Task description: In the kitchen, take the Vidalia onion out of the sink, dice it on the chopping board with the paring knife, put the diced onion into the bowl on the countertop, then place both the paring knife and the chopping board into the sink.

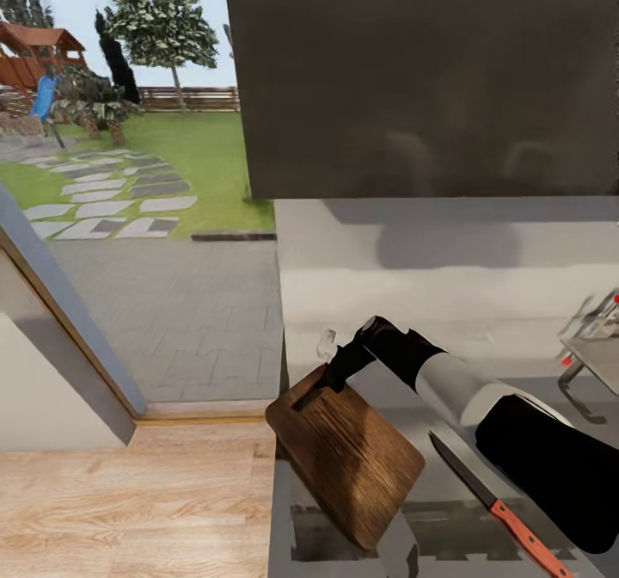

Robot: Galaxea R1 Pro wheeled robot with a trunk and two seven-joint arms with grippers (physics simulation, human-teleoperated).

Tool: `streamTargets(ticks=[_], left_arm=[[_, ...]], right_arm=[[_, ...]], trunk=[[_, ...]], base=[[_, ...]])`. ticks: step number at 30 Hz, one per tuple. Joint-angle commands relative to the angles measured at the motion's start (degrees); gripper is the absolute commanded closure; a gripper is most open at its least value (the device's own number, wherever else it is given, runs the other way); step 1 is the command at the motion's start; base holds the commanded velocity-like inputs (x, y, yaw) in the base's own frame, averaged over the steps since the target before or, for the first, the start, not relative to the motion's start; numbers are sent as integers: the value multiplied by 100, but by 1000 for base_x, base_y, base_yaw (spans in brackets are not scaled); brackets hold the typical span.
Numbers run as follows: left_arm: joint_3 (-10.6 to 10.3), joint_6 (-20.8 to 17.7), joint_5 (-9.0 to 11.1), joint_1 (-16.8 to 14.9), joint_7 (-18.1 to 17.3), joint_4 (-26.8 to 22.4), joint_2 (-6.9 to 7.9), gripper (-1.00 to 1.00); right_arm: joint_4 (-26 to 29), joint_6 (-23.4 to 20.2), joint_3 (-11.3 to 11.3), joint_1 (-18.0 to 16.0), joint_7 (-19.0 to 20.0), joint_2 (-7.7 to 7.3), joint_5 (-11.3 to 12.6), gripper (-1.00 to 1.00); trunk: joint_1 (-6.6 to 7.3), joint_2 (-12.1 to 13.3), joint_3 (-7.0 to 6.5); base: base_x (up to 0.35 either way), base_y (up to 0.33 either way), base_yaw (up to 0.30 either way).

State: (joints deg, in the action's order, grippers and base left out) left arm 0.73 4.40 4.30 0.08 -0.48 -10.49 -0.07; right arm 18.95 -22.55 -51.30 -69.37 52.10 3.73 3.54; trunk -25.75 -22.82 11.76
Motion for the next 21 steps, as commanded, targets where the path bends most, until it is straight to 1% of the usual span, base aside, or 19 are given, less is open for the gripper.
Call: streamTargets(ticks=[1,13,21], left_arm=[[5,9,45,1,-5,-6,-1,-100],[-7,9,45,1,-5,2,-1,-100],[-11,9,45,1,-5,3,-7,-100]], right_arm=[[4,-48,-23,-7,3,0,38,100],[3,-51,-23,-7,2,13,45,100],[3,-56,-21,-7,2,29,50,100]], trunk=[[-4,-10,1],[-4,-10,-109],[-4,-10,-183]], base=[[0,0,0],[-10,0,0],[-292,0,0]])
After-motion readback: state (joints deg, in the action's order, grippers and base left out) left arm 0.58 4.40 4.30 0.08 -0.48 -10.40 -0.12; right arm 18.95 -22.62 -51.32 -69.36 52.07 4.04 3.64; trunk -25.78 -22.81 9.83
